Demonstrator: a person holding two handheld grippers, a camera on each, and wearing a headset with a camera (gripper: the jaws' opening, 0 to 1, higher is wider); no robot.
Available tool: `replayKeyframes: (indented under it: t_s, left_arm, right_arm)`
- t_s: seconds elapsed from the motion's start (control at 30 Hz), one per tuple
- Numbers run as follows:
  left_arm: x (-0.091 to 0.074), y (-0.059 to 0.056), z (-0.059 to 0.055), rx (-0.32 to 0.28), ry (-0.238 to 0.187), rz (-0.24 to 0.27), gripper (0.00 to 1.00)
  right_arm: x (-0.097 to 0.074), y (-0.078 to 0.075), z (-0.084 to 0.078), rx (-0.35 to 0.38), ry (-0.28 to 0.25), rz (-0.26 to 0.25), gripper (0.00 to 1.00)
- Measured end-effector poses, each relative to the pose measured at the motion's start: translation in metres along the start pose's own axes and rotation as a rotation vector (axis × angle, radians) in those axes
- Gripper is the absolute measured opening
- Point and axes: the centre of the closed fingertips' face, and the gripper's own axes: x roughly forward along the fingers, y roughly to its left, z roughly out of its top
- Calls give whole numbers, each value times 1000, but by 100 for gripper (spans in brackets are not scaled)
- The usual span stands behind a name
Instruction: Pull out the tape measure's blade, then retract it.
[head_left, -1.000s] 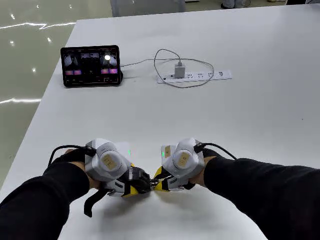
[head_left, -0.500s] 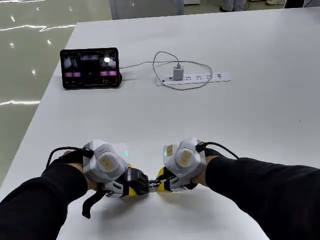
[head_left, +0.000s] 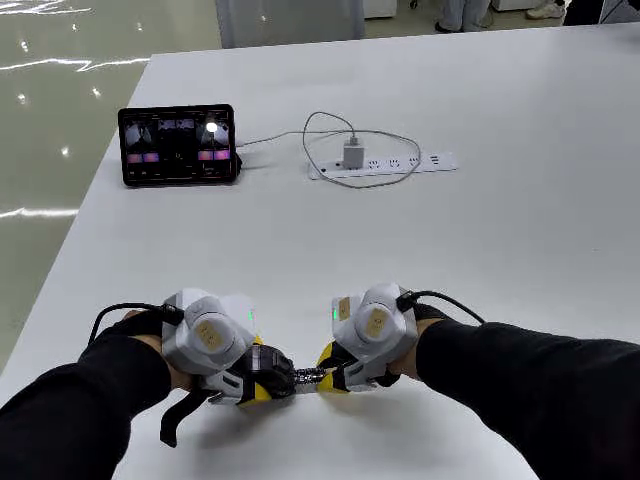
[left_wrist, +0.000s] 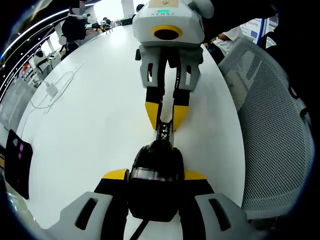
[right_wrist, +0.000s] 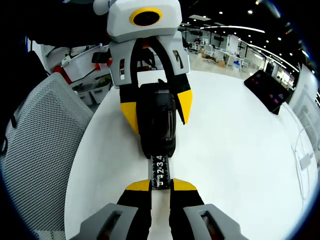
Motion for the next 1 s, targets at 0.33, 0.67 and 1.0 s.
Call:
replayKeyframes:
  t_s: [0.33, 0.67, 1.0]
  left_arm:
    - [0, 0, 0, 2, -1, 2, 33]
    - [0, 0, 0, 0, -3, 2, 33]
    - [0, 0, 1, 0, -6, 3, 33]
  right_arm:
    - [-4, 1, -5, 15, 7, -5, 9]
    - [-8, 0, -11, 23, 10, -9, 9]
    - [-12, 0, -14, 27, 16, -11, 9]
